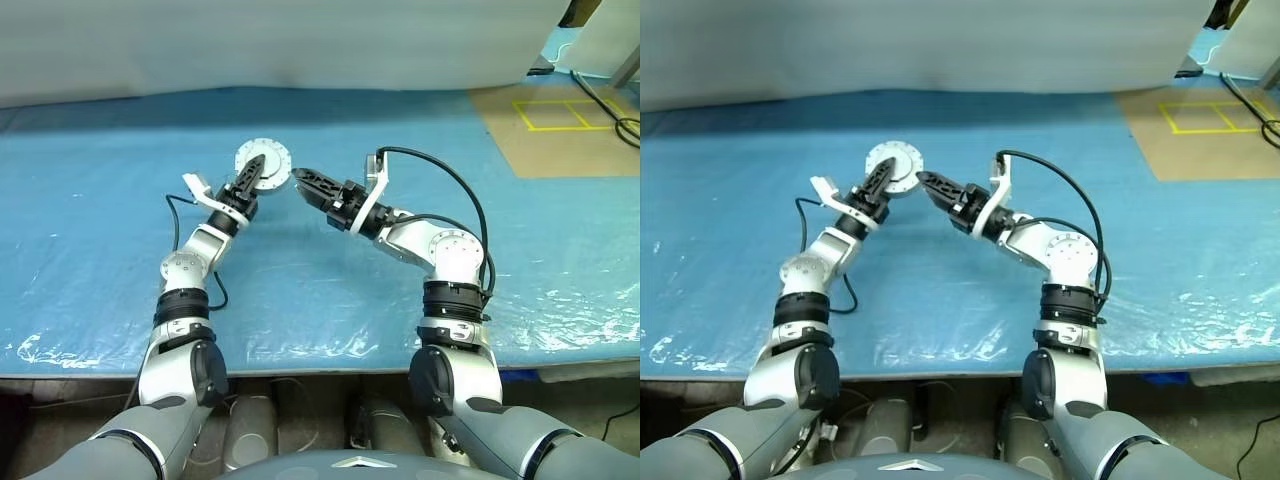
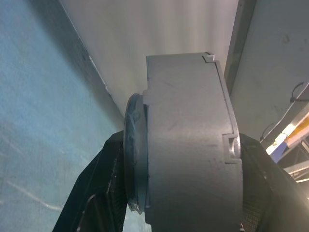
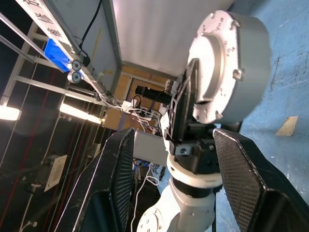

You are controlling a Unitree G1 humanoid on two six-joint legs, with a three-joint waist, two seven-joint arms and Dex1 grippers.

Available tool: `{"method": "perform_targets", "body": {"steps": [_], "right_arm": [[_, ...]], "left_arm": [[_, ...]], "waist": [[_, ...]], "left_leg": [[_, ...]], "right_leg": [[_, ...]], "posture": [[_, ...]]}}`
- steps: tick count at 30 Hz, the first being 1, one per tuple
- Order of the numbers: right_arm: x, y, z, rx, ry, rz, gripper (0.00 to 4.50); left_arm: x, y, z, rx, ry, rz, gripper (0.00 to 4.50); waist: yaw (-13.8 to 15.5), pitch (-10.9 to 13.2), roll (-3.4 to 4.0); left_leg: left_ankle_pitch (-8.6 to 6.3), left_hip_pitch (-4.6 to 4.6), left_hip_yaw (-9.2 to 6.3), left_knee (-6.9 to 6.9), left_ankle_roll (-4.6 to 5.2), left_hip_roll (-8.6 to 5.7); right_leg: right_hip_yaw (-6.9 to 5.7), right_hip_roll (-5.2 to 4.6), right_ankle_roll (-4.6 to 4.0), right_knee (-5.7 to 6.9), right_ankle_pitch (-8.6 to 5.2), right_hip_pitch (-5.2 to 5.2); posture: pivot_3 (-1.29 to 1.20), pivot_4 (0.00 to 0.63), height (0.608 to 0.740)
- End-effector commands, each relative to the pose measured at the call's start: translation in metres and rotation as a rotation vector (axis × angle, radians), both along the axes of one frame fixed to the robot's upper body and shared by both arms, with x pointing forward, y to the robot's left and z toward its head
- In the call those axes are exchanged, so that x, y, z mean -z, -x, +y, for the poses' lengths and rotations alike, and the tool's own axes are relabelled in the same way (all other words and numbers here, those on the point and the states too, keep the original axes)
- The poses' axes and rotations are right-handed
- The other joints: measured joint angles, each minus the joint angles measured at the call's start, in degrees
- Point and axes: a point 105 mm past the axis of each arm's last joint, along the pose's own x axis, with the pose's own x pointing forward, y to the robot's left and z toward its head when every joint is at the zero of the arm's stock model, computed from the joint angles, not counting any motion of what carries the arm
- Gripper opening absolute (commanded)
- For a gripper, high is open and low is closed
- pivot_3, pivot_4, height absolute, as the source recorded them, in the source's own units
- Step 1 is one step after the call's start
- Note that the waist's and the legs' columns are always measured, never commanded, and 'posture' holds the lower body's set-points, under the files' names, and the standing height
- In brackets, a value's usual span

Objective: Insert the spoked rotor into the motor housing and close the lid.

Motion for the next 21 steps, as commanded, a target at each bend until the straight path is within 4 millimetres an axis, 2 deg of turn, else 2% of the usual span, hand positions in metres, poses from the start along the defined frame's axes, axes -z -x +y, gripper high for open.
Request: {"method": "perform_targets", "body": {"steps": [1, 6, 12, 14, 16, 19, 21], "right_arm": [[-0.014, -0.002, -0.002, 0.027, 0.003, -0.061, 2.70], [-0.006, -0.021, -0.026, 0.242, 0.174, -0.153, 2.70], [-0.011, -0.028, -0.054, 0.385, 0.310, -0.305, 2.70], [-0.010, -0.029, -0.061, 0.404, 0.353, -0.332, 2.70], [-0.010, -0.030, -0.064, 0.415, 0.375, -0.343, 2.70], [-0.006, -0.029, -0.064, 0.415, 0.393, -0.341, 2.70], [-0.002, -0.030, -0.062, 0.413, 0.404, -0.336, 2.70]], "left_arm": [[-0.048, 0.008, 0.030, -0.116, -0.045, -0.179, 2.67], [-0.049, 0.023, 0.067, -0.220, -0.196, -0.205, 2.67], [-0.047, 0.032, 0.112, -0.308, -0.198, -0.158, 2.67], [-0.038, 0.028, 0.135, -0.384, -0.192, -0.098, 2.67], [-0.028, 0.024, 0.150, -0.440, -0.200, -0.049, 2.67], [-0.004, 0.011, 0.162, -0.532, -0.264, 0.069, 2.67], [0.005, 0.007, 0.166, -0.560, -0.284, 0.103, 2.67]], "waist": [[-0.2, 0.0, -0.01], [-0.4, 0.0, -0.01], [0.1, 0.1, -0.17], [0.1, 0.1, -0.18], [0.0, 0.1, -0.18], [-0.1, 0.1, -0.19], [-0.1, 0.1, -0.21]], "left_leg": [[0.00, -0.01, -0.01, -0.01, 0.00, 0.01], [0.00, 0.01, -0.02, -0.04, -0.01, 0.03], [0.00, -0.03, -0.08, 0.01, -0.01, 0.00], [0.00, -0.01, -0.14, 0.12, -0.01, 0.01], [-0.01, 0.09, -0.16, 0.15, -0.01, -0.02], [-0.01, 0.24, -0.18, 0.16, -0.01, -0.02], [-0.01, 0.27, -0.22, 0.16, -0.01, -0.04]], "right_leg": [[-0.01, 0.01, 0.00, -0.01, 0.00, 0.00], [-0.03, 0.03, 0.00, -0.04, 0.00, -0.01], [-0.06, 0.03, 0.09, -0.04, 0.04, 0.02], [-0.06, 0.03, 0.15, -0.04, 0.08, 0.12], [-0.03, 0.03, 0.20, -0.06, 0.11, 0.24], [-0.01, 0.02, 0.25, -0.17, 0.14, 0.44], [-0.01, 0.02, 0.26, -0.20, 0.15, 0.52]], "posture": [[0.00, 0.150, 0.740], [0.00, 0.150, 0.740], [0.00, 0.150, 0.740], [0.00, 0.150, 0.740], [0.00, 0.150, 0.740], [0.00, 0.150, 0.740], [0.00, 0.150, 0.740]]}}
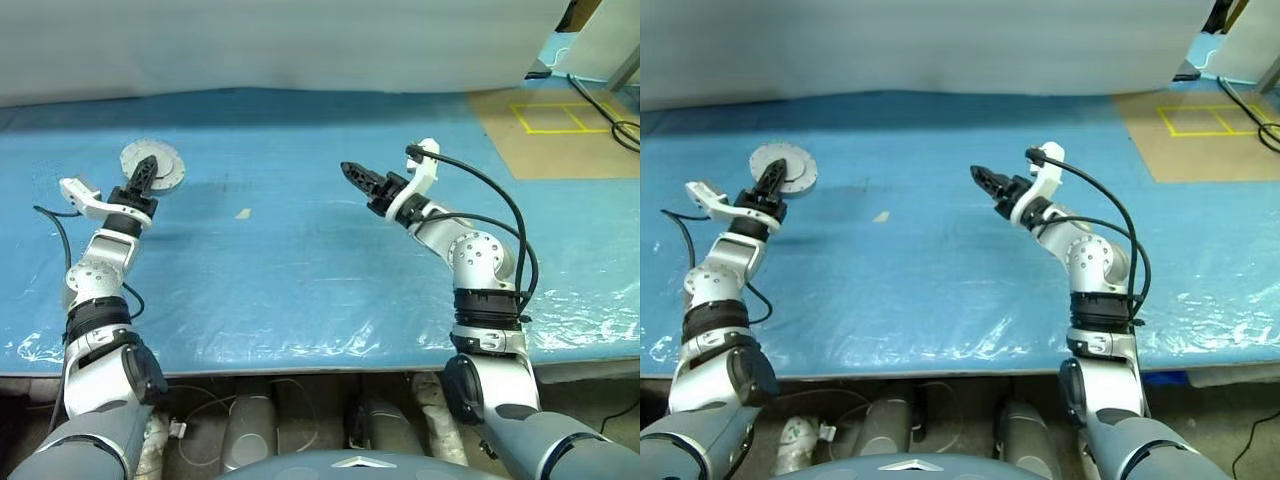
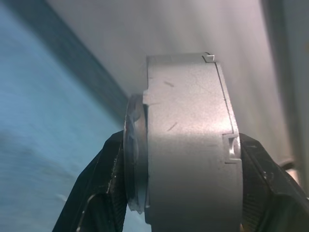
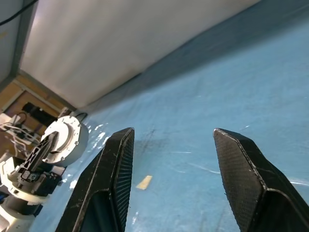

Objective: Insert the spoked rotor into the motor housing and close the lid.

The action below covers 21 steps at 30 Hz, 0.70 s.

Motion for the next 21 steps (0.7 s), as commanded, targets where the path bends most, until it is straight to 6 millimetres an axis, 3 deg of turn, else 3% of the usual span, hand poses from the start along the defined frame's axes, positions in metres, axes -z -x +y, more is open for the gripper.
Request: {"method": "perform_targets", "body": {"steps": [1, 5, 12, 13, 17, 21], "right_arm": [[-0.008, 0.003, 0.007, -0.012, 0.012, -0.046, 2.70], [-0.005, 0.002, 0.009, -0.006, 0.034, -0.040, 2.70], [0.004, 0.004, 0.007, 0.009, 0.080, -0.023, 2.70], [0.004, 0.004, 0.007, 0.010, 0.081, -0.022, 2.72], [0.013, 0.004, 0.011, 0.002, 0.116, -0.007, 2.72], [0.020, 0.008, 0.019, -0.031, 0.145, -0.001, 2.72]], "left_arm": [[-0.010, -0.008, 0.010, -0.065, -0.057, -0.021, 2.67], [0.003, -0.016, -0.004, -0.026, -0.131, 0.030, 2.67], [0.024, -0.015, -0.004, -0.023, -0.166, 0.106, 2.67], [0.025, -0.014, -0.003, -0.022, -0.166, 0.109, 3.19], [0.028, -0.012, 0.006, -0.054, -0.238, 0.166, 4.43], [0.022, -0.002, 0.035, -0.144, -0.302, 0.193, 4.43]], "waist": [[0.0, 0.0, -0.05], [0.1, 0.1, -0.26], [-0.1, 0.1, -0.31], [-0.1, 0.1, -0.31], [-0.1, 0.1, -0.31], [-0.4, 0.1, -0.31]], "left_leg": [[0.00, -0.01, -0.02, 0.00, 0.00, -0.01], [0.00, -0.09, -0.14, 0.00, 0.00, -0.02], [0.00, -0.09, -0.20, 0.02, 0.00, -0.02], [0.00, -0.08, -0.20, 0.03, 0.00, -0.02], [0.00, -0.05, -0.20, 0.03, 0.00, 0.01], [0.00, 0.06, -0.20, 0.01, 0.00, 0.05]], "right_leg": [[0.01, 0.00, 0.00, -0.01, 0.00, 0.00], [-0.07, 0.00, -0.01, 0.00, 0.00, -0.01], [-0.11, -0.01, -0.03, 0.01, 0.01, 0.02], [-0.11, -0.01, -0.03, 0.02, 0.01, 0.02], [-0.12, -0.01, -0.06, 0.04, 0.01, 0.03], [-0.11, 0.00, -0.07, 0.03, 0.01, 0.09]], "posture": [[0.00, 0.150, 0.740], [0.00, 0.150, 0.740], [0.00, 0.150, 0.740], [0.00, 0.150, 0.740], [0.00, 0.150, 0.740], [0.00, 0.150, 0.740]]}}
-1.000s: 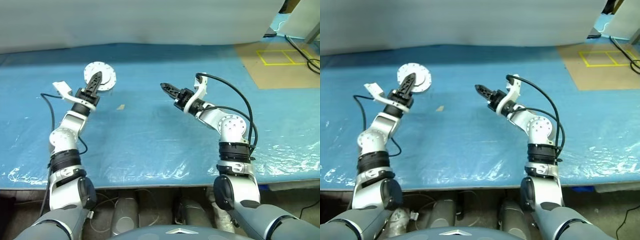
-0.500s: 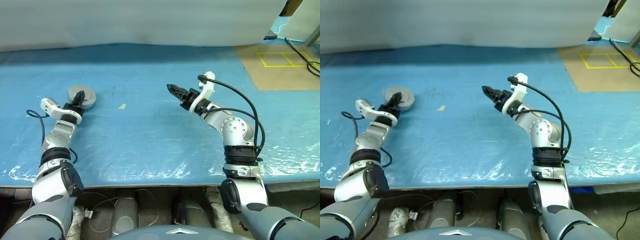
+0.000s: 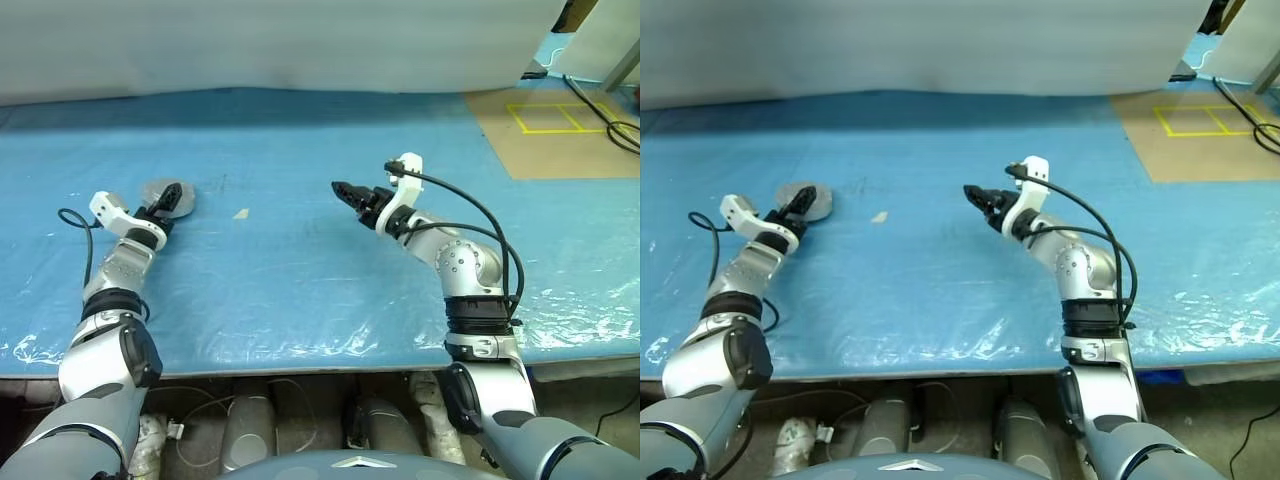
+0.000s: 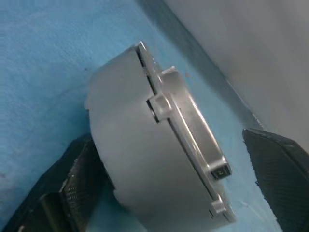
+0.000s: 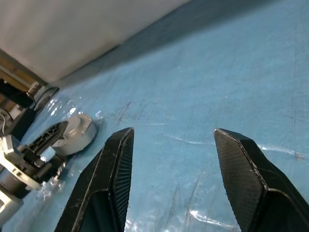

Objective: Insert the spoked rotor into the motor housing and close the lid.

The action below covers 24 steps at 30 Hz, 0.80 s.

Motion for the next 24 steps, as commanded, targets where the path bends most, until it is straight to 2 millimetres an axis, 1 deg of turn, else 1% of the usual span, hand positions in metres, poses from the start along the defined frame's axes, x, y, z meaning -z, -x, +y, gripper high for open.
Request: {"method": "perform_targets", "body": {"steps": [1, 4, 7, 9, 11, 12, 13, 15, 18, 20, 22, 24], "right_arm": [[-0.007, 0.005, 0.007, -0.033, 0.010, -0.046, 2.72], [-0.003, 0.004, 0.010, -0.037, 0.014, -0.041, 2.72], [-0.001, 0.005, 0.015, -0.055, 0.011, -0.037, 2.72], [0.000, 0.005, 0.017, -0.062, 0.017, -0.039, 2.72], [-0.001, 0.004, 0.018, -0.061, 0.014, -0.041, 2.72], [-0.002, 0.003, 0.017, -0.058, 0.013, -0.050, 2.72], [-0.004, 0.002, 0.017, -0.055, 0.015, -0.062, 2.72], [-0.008, 0.000, 0.015, -0.043, 0.032, -0.101, 2.72], [-0.017, -0.003, 0.013, -0.026, 0.089, -0.187, 2.72], [-0.026, -0.001, 0.016, -0.040, 0.143, -0.277, 2.72], [-0.035, 0.002, 0.020, -0.061, 0.193, -0.356, 2.72], [-0.042, 0.003, 0.021, -0.061, 0.239, -0.415, 2.72]], "left_arm": [[-0.026, 0.012, 0.043, -0.128, -0.113, -0.041, 4.43], [-0.034, 0.027, 0.077, -0.226, -0.175, -0.028, 4.43], [-0.044, 0.038, 0.098, -0.278, -0.209, -0.032, 4.43], [-0.051, 0.042, 0.105, -0.286, -0.241, -0.036, 4.43], [-0.065, 0.042, 0.107, -0.263, -0.279, -0.078, 4.43], [-0.076, 0.041, 0.104, -0.236, -0.294, -0.115, 4.43], [-0.086, 0.039, 0.100, -0.205, -0.304, -0.154, 4.43], [-0.107, 0.034, 0.080, -0.109, -0.323, -0.244, 4.43], [-0.134, 0.026, 0.034, 0.066, -0.370, -0.372, 4.43], [-0.151, 0.024, 0.002, 0.164, -0.384, -0.446, 4.43], [-0.163, 0.025, -0.026, 0.250, -0.386, -0.508, 4.43], [-0.170, 0.028, -0.050, 0.320, -0.376, -0.549, 4.43]], "waist": [[-0.1, 0.0, 0.00], [0.0, 0.0, 0.00], [0.1, 0.0, 0.00], [0.3, 0.0, 0.00], [0.4, 0.0, 0.00], [0.4, 0.0, 0.00], [0.4, 0.0, 0.00], [0.4, 0.0, -0.01], [0.5, 0.0, -0.01], [0.4, 0.0, -0.01], [0.2, 0.0, -0.01], [-0.1, 0.0, -0.01]], "left_leg": [[0.00, 0.00, 0.00, -0.01, 0.00, 0.01], [0.00, -0.01, 0.00, -0.02, 0.00, 0.02], [0.00, 0.01, 0.00, -0.02, -0.01, 0.01], [0.00, 0.05, 0.00, -0.03, -0.01, -0.02], [-0.01, 0.09, 0.00, -0.02, -0.01, -0.03], [-0.01, 0.09, 0.00, -0.02, -0.01, -0.03], [-0.01, 0.10, 0.00, -0.01, -0.01, -0.04], [0.00, 0.10, 0.01, 0.00, -0.01, -0.04], [0.00, 0.09, 0.02, 0.03, -0.01, -0.03], [0.00, 0.09, 0.06, 0.03, -0.01, -0.04], [0.00, 0.09, 0.09, 0.05, -0.01, -0.03], [0.00, 0.08, 0.10, 0.05, 0.00, -0.01]], "right_leg": [[0.00, 0.00, -0.01, 0.00, 0.00, -0.01], [-0.01, 0.01, -0.01, -0.01, 0.00, -0.04], [-0.01, -0.01, 0.00, -0.01, 0.00, -0.01], [-0.01, -0.04, 0.00, 0.00, 0.00, 0.03], [-0.02, -0.07, 0.00, 0.00, 0.00, 0.07], [-0.01, -0.08, 0.00, 0.00, 0.00, 0.09], [-0.01, -0.10, 0.00, 0.00, 0.00, 0.10], [-0.01, -0.11, 0.00, 0.01, 0.00, 0.10], [-0.04, -0.11, -0.04, 0.04, 0.01, 0.10], [-0.04, -0.14, -0.05, 0.04, 0.02, 0.10], [-0.03, -0.13, -0.10, 0.03, 0.04, 0.09], [-0.03, -0.11, -0.11, 0.03, 0.05, 0.06]], "posture": [[0.00, 0.150, 0.740], [0.00, 0.150, 0.740], [0.00, 0.150, 0.740], [0.00, 0.150, 0.740], [0.00, 0.150, 0.740], [0.00, 0.150, 0.740], [0.00, 0.150, 0.740], [0.00, 0.150, 0.740], [0.00, 0.150, 0.740], [0.00, 0.150, 0.740], [0.00, 0.150, 0.740], [0.00, 0.150, 0.740]]}}
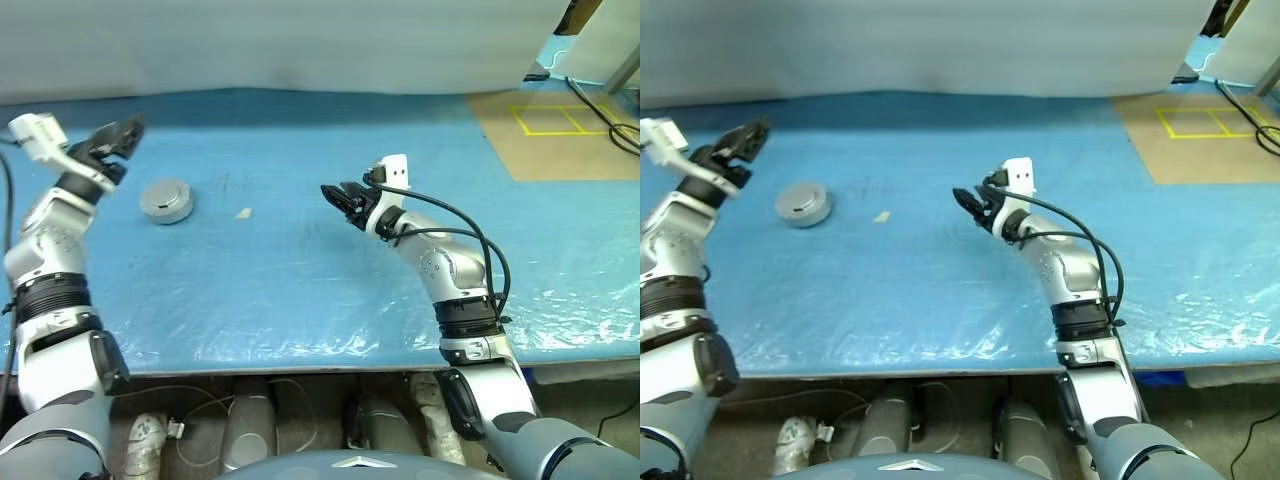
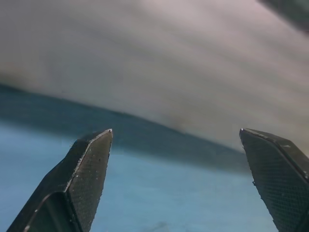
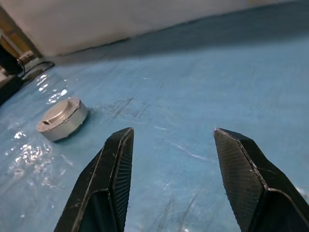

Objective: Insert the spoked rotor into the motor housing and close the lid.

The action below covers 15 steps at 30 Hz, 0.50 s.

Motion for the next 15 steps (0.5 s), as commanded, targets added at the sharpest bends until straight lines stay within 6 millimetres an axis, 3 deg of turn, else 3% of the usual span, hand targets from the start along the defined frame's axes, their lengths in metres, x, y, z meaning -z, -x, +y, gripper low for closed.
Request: {"method": "perform_targets", "body": {"steps": [1, 4, 6, 10, 15], "right_arm": [[-0.034, 0.004, 0.005, -0.022, 0.056, -0.188, 2.72], [-0.041, 0.006, -0.002, 0.000, 0.078, -0.227, 2.72], [-0.040, 0.008, -0.006, 0.006, 0.101, -0.237, 2.72], [-0.032, 0.015, -0.012, 0.010, 0.159, -0.248, 2.72], [-0.028, 0.019, -0.022, 0.026, 0.212, -0.263, 2.72]], "left_arm": [[-0.026, 0.011, -0.034, 0.117, -0.034, -0.093, 4.43], [-0.023, 0.037, -0.091, 0.402, -0.091, -0.131, 4.43], [-0.020, 0.051, -0.112, 0.521, -0.098, -0.138, 4.43], [0.007, 0.056, -0.145, 0.620, -0.174, -0.084, 4.43], [0.031, 0.047, -0.163, 0.639, -0.237, -0.037, 4.43]], "waist": [[-0.3, 0.0, 0.00], [-0.5, 0.0, 0.00], [-0.5, 0.0, 0.01], [-0.1, 0.0, 0.02], [-0.1, 0.0, 0.05]], "left_leg": [[0.00, -0.01, 0.02, 0.00, 0.00, 0.02], [0.00, 0.00, 0.08, -0.05, 0.00, 0.06], [0.00, -0.01, 0.11, -0.09, 0.01, 0.06], [0.00, 0.07, 0.12, -0.08, 0.01, 0.09], [0.00, 0.31, 0.28, -0.07, 0.02, 0.08]], "right_leg": [[0.02, 0.03, -0.01, 0.00, 0.01, -0.03], [0.06, 0.07, -0.07, -0.01, -0.02, -0.07], [0.07, 0.08, -0.09, -0.03, -0.03, -0.10], [0.09, 0.11, -0.11, 0.00, -0.05, -0.03], [0.28, 0.10, -0.10, -0.01, -0.04, 0.11]], "posture": [[0.00, 0.150, 0.740], [0.00, 0.150, 0.740], [0.00, 0.150, 0.740], [0.00, 0.150, 0.740], [0.00, 0.150, 0.740]]}}
